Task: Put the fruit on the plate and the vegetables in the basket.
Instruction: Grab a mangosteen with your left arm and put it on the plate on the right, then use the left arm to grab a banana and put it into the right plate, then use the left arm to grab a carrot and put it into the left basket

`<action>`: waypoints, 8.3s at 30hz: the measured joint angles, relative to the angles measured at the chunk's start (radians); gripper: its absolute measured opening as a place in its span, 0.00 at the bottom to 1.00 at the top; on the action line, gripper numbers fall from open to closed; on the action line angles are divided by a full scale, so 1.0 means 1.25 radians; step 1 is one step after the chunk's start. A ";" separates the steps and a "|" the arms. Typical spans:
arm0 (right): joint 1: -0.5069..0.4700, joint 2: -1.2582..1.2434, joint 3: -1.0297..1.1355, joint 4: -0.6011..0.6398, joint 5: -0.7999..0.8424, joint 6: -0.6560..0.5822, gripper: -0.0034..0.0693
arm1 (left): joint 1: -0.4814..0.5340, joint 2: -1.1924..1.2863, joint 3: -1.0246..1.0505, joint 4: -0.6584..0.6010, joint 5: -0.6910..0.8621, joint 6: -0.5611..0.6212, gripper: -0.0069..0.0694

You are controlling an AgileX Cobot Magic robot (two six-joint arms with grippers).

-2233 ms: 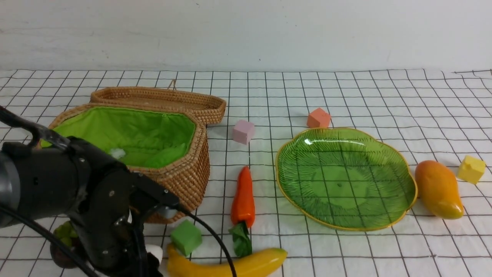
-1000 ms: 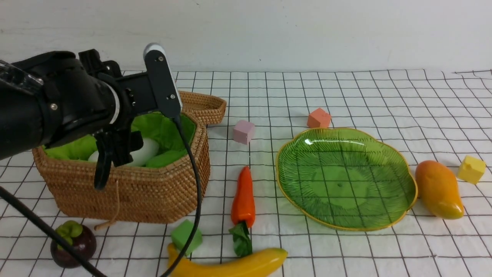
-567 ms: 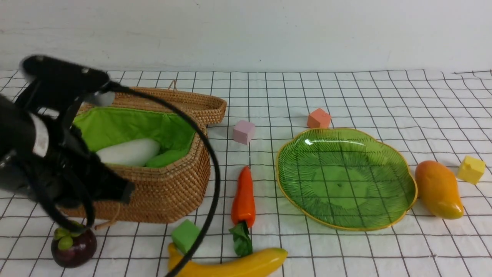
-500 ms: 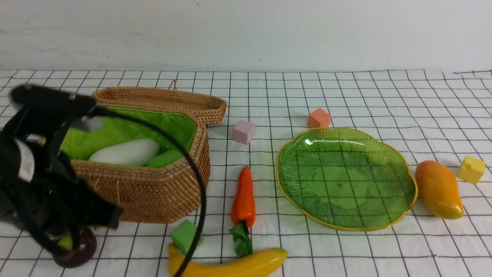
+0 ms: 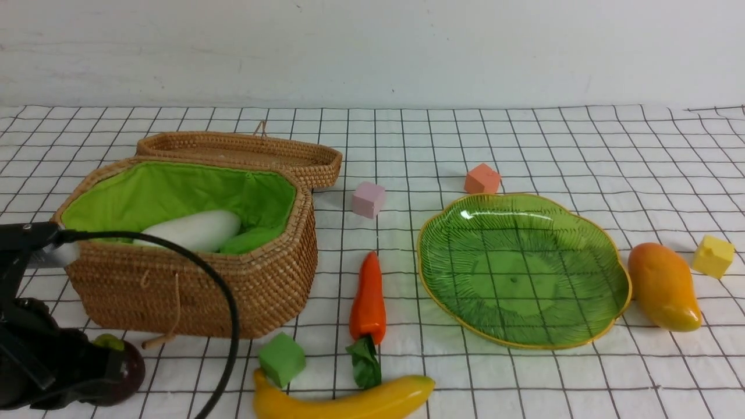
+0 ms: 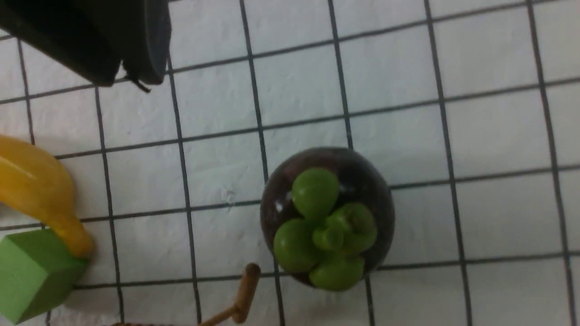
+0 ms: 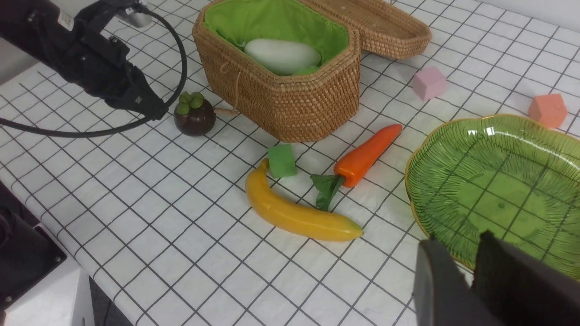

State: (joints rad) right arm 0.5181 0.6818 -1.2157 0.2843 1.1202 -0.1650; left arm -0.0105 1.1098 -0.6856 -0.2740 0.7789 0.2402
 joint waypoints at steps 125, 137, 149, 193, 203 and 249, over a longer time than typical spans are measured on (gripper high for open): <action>0.000 -0.007 0.013 -0.202 0.080 0.202 0.33 | -0.590 0.303 -0.753 0.146 0.374 -0.106 0.07; 0.000 -0.007 0.013 -0.182 0.077 0.200 0.34 | -0.590 0.348 -0.291 0.148 0.079 0.208 0.61; 0.000 -0.007 0.013 -0.150 0.089 0.183 0.34 | -0.590 0.537 -0.290 0.237 -0.082 0.223 0.68; 0.000 -0.007 0.013 -0.175 0.116 0.198 0.36 | -0.693 1.004 -1.210 0.207 0.114 0.269 0.51; 0.000 -0.007 0.013 -0.174 0.116 0.198 0.36 | -0.690 0.997 -1.213 0.210 0.098 0.233 0.87; 0.000 -0.008 0.013 -0.174 0.116 0.180 0.37 | -0.584 0.833 -0.841 0.416 0.246 -0.501 0.73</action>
State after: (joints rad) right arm 0.5181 0.6722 -1.1993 0.0673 1.2648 0.0604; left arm -0.7404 2.1505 -1.7372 0.2464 1.0860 -0.3857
